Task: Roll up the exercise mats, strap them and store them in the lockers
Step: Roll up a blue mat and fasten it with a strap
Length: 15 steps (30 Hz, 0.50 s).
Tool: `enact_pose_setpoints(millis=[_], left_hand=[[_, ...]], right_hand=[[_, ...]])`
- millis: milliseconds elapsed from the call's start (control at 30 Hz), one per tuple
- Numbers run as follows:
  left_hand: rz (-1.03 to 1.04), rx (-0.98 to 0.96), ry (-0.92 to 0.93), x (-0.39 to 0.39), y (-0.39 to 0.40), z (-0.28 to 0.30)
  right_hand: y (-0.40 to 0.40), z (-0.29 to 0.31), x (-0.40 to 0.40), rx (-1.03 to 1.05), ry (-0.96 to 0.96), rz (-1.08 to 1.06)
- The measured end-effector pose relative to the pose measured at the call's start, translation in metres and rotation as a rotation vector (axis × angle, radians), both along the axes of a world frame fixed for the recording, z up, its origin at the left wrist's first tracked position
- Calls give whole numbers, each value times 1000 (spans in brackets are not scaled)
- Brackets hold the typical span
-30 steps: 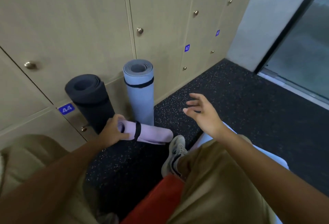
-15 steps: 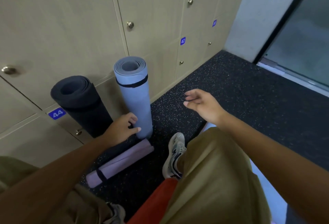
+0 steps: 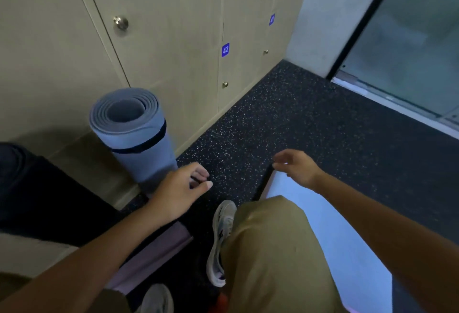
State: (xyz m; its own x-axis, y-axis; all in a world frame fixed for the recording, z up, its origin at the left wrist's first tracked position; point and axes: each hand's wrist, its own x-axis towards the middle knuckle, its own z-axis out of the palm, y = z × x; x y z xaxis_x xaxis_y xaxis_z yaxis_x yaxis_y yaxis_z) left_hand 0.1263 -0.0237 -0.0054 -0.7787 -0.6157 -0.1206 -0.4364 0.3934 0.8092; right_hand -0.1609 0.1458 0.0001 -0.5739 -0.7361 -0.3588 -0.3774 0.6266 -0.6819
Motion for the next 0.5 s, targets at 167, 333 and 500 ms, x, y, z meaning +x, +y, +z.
enact_pose_setpoints(millis=[167,333,500], left_hand=[[-91,28,-27,-42,-22,-23],[-145,22,-44,-87,-35,-38],[-182,43,-51,-122,-40,-40]], right_hand=[[-20,-72,-26,138,41,5],[-25,-162,-37,396,32,30],[-17,-252,-31,694,-74,78]])
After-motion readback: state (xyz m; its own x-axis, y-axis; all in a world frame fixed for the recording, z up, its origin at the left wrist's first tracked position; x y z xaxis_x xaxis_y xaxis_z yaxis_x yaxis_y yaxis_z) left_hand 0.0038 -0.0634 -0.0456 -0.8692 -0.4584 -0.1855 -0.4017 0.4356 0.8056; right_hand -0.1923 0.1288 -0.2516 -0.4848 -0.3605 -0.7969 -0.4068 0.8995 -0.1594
